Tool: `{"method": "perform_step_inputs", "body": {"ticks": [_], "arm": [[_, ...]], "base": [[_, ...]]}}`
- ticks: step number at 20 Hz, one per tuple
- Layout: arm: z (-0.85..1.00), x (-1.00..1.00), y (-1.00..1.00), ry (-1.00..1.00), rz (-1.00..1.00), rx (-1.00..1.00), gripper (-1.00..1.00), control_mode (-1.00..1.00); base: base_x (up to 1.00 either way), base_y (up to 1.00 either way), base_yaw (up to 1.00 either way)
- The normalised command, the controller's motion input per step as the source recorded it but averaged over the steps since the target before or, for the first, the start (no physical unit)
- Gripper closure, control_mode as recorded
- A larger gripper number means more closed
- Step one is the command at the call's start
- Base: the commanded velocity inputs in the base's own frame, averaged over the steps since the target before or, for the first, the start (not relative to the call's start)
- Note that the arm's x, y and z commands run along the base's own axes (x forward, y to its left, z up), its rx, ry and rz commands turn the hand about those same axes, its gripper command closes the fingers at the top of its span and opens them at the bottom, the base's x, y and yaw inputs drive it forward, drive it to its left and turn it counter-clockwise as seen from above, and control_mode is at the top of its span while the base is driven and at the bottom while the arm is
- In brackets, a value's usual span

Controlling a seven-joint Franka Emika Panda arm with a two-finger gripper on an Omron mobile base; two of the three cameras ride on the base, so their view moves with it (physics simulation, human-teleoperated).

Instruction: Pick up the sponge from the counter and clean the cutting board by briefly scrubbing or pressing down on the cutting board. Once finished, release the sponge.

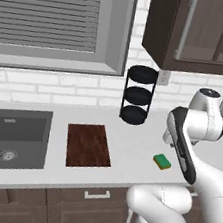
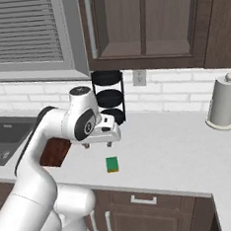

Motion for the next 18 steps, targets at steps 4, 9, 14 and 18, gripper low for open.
{"method": "perform_step_inputs", "body": {"ticks": [4,9,14,18], "arm": [[-0.48,0.00,-0.39,0.00,0.02,0.01,-1.00,-1.00],[-0.25,0.16,-0.03,0.00,0.00,0.06,-1.00,-1.00],[-0.31,0.24,0.07,0.00,0.02,0.06,-1.00,-1.00],[-0.41,0.22,0.02,0.00,0.02,0.00,-1.00,-1.00]], "base": [[0.00,0.00,0.00],[0.00,0.00,0.00],[0.00,0.00,0.00],[0.00,0.00,0.00]]}}
